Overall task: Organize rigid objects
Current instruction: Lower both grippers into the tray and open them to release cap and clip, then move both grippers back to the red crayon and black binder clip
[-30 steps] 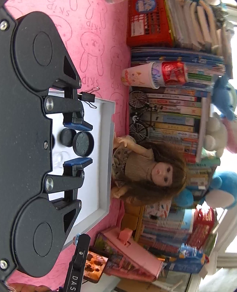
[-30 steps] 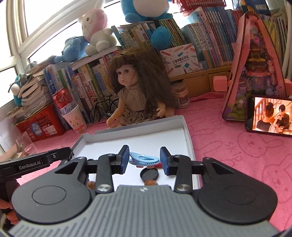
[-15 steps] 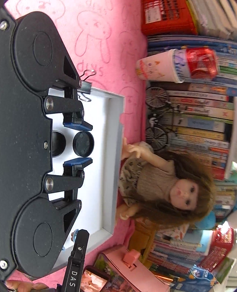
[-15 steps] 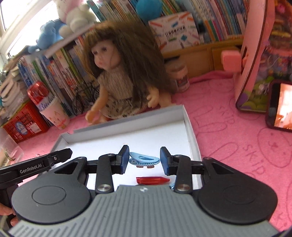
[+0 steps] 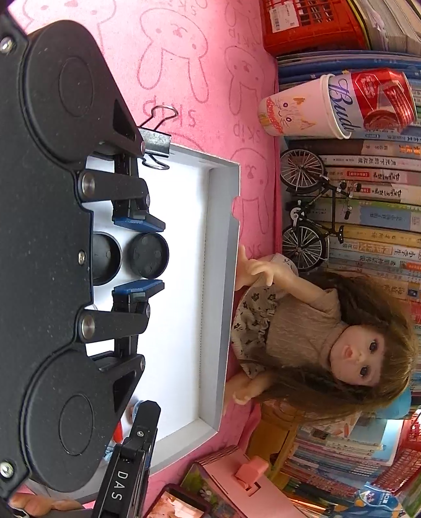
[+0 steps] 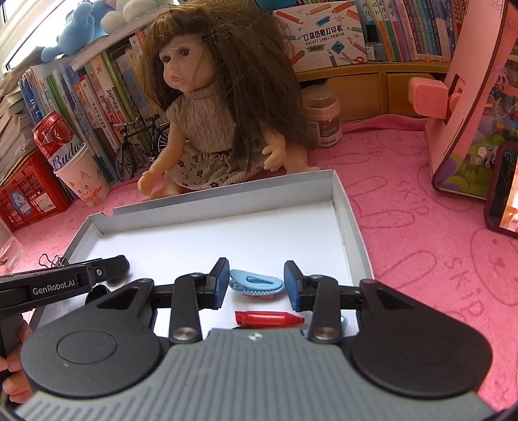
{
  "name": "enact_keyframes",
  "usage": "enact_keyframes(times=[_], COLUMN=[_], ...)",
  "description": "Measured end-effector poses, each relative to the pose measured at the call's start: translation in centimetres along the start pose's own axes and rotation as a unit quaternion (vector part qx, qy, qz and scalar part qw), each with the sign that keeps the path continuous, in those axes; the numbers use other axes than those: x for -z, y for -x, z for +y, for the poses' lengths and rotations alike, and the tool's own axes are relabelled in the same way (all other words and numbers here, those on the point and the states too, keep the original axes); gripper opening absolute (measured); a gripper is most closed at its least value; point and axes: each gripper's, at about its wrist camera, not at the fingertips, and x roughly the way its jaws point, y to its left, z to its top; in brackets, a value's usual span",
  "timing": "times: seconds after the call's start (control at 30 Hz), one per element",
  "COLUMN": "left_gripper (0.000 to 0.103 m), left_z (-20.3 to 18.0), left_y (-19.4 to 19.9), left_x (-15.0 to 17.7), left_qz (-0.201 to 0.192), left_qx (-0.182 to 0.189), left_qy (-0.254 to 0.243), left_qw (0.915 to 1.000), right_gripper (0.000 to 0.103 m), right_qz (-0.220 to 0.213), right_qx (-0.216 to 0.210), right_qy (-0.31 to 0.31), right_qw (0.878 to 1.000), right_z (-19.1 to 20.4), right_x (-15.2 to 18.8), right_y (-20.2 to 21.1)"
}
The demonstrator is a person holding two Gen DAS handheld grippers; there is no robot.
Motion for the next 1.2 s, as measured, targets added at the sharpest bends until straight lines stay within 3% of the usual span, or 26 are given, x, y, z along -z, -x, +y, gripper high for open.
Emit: enact_keyframes(times=[0.33, 0.4, 0.57, 0.73, 0.93, 1.2], left_gripper=[0.031, 0.039, 0.048, 0.07, 0.077, 0.079], left_z=[-0.5, -0.4, -0.5, -1.3, -2.3, -3.3], left_y=[0.1, 0.5, 2.6, 5.7, 9.2, 13.0], left_x=[0.1, 0.2, 0.4, 1.2, 3.0, 6.3], left_qz=[-0.002, -0.009, -0.028, -0.056, -0.079, -0.092], left_qx=[-0.006, -0.003, 0.016, 0.024, 0.027, 0.026], left_qy=[-0.007, -0.003, -0.004, -0.026, -0.048, -0.066], left_qw=[1.0, 1.0, 0.9995, 0.9978, 0.9953, 0.9932], right_gripper=[0.047, 0.059, 0.067, 0.081, 0.088, 0.097], right_qz=[-0.016, -0.026, -0.047, -0.077, -0.101, -0.119], right_qx=[-0.008, -0.009, -0.01, -0.015, -0.014, -0.026], right_qy=[0.001, 0.005, 0.017, 0.038, 0.06, 0.078], right_qw=[1.0, 1.0, 0.999, 0.996, 0.993, 0.989], right_z=[0.0, 0.2, 1.0, 1.8, 2.3, 1.9], right_x=[0.1, 0.2, 0.3, 0.7, 1.9, 4.5], right_y=[0.4, 1.0, 2.7, 5.6, 8.8, 12.8])
